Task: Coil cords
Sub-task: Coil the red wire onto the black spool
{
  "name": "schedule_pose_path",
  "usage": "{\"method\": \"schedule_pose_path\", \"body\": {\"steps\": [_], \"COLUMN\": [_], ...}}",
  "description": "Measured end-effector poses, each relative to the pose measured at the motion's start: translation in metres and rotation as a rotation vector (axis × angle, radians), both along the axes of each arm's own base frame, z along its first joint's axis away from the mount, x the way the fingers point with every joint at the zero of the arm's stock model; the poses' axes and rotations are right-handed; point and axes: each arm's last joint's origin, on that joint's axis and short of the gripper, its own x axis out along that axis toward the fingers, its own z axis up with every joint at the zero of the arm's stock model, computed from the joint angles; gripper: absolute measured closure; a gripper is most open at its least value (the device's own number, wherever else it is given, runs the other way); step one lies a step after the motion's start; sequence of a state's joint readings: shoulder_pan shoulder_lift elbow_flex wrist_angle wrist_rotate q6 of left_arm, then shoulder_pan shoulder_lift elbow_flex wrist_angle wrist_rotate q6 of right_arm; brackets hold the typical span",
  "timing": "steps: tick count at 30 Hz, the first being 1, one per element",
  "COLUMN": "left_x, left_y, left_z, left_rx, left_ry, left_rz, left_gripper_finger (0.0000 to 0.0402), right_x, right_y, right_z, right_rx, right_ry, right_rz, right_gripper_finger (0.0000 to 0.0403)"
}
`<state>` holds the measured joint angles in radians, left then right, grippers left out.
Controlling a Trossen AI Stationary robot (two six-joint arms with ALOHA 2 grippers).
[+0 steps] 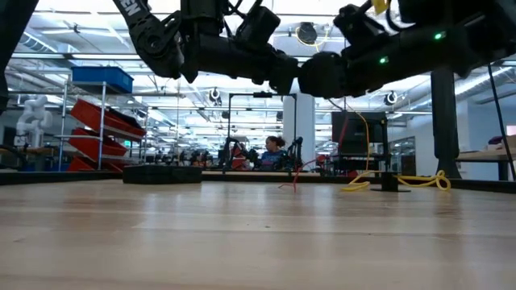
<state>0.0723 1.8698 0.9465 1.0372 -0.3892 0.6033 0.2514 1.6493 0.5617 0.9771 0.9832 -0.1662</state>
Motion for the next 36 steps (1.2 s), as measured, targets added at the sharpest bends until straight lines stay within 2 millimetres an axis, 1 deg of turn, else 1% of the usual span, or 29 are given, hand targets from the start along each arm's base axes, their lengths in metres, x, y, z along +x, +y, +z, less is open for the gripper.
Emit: {"method": "schedule_pose_path", "body": {"steps": [7, 14, 25, 28, 36], "left_x": [-0.001, 0.0, 0.0, 0.0, 0.0], "left_y": [0.0, 0.001, 0.001, 0.001, 0.0], "left_z": [-0.002, -0.003, -0.011, -0.014, -0.021], "left_rx": [0.009, 0.014, 0.124, 0.154, 0.237], "left_ry": [0.017, 0.037, 0.181, 0.219, 0.339], "left_rz": [0.015, 0.017, 0.024, 0.022, 0.005], "left_gripper_finger": [0.0401, 0.0401, 0.0401, 0.0401, 0.0401], "right_x": [-0.006, -0.008, -0.017, -0.018, -0.018], "right_y": [0.021, 0.03, 0.046, 0.049, 0.049], "right_z": [0.0, -0.001, -0.007, -0.008, -0.008], "right_rx": [0.016, 0.036, 0.079, 0.103, 0.152], "right_ry": [-0.02, -0.024, -0.033, -0.045, -0.087], "right_rz": [0.029, 0.05, 0.025, 0.028, 0.023], "right_gripper_finger": [0.0403, 0.0403, 0.0403, 0.0403, 0.0403]}}
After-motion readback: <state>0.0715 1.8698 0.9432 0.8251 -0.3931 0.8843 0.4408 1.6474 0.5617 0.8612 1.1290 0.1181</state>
